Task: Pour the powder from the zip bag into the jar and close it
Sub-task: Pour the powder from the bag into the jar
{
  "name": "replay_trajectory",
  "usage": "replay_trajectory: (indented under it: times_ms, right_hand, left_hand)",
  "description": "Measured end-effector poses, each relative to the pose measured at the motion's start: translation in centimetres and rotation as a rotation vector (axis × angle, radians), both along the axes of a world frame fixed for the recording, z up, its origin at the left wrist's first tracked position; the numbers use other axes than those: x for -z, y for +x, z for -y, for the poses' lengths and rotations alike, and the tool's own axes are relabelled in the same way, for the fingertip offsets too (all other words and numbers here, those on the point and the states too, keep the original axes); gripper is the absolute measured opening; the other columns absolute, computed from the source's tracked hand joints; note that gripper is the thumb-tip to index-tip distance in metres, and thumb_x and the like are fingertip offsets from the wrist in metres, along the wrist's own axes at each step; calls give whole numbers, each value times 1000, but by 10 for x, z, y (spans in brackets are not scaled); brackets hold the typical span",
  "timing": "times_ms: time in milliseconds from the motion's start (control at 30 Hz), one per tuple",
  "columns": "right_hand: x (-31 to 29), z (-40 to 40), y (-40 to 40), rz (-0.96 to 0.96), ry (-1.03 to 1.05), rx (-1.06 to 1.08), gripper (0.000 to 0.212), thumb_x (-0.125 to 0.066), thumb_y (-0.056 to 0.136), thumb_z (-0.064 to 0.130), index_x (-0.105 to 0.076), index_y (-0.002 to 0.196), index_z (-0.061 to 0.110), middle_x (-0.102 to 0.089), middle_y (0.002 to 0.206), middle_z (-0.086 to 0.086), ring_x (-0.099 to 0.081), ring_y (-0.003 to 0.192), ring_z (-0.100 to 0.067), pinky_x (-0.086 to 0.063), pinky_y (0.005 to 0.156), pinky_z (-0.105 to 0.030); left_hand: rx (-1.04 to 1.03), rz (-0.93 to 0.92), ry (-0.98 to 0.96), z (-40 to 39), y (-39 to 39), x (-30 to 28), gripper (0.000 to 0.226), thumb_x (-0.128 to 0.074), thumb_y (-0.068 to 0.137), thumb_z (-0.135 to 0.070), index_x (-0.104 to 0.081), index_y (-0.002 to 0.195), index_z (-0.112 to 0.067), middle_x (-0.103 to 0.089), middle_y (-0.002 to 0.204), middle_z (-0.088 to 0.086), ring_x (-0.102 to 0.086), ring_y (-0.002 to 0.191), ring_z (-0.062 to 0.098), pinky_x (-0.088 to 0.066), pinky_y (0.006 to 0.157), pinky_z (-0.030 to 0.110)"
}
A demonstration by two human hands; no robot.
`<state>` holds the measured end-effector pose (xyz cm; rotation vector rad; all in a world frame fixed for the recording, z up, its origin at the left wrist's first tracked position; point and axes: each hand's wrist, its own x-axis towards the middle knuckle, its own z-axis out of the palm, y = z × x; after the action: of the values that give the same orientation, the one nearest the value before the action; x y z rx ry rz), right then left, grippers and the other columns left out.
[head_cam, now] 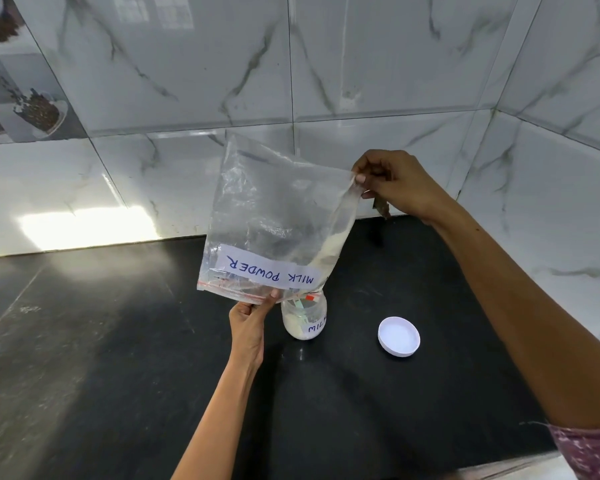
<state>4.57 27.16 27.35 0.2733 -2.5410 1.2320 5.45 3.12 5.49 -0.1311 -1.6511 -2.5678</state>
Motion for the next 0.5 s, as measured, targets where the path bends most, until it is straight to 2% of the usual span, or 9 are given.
replay_trajectory:
  times_ms: [100, 267, 433, 500]
  right_hand:
    - [2, 3, -1, 3, 25, -4, 9, -53, 92, 5, -62, 94, 7, -66, 96, -14, -66, 89, -23, -57, 77, -22]
    - [5, 8, 1, 26, 15, -32, 8, -51, 95, 9, -58, 92, 10, -64, 96, -9, -66, 93, -26, -45, 53, -6]
    - [7, 9, 2, -5, 7, -44, 9, -50, 95, 6, -56, 91, 11, -64, 92, -6, -66, 91, -26, -42, 51, -4]
    - [8, 10, 1, -10, 13, -53, 11, -50, 94, 5, -57, 91, 12, -63, 90, -2, -64, 89, -22, -48, 56, -7]
  left_hand:
    - [-12, 3, -4, 1, -2, 1, 25, -74, 70, -15, -69, 93, -9, -73, 81, -7, -62, 70, 0, -50, 64, 14]
    - [-12, 21, -12, 0, -4, 3, 31, -74, 71, -15, -68, 98, -1, -74, 85, -4, -65, 77, 4, -51, 69, 18]
    - [-25, 38, -37, 1, -3, 6, 34, -75, 70, -19, -69, 98, -2, -73, 82, -5, -64, 75, 3, -52, 70, 18]
    - [-24, 39, -33, 1, -3, 6, 33, -75, 69, -19, -69, 99, -4, -74, 83, -5, -64, 75, 2, -52, 69, 16]
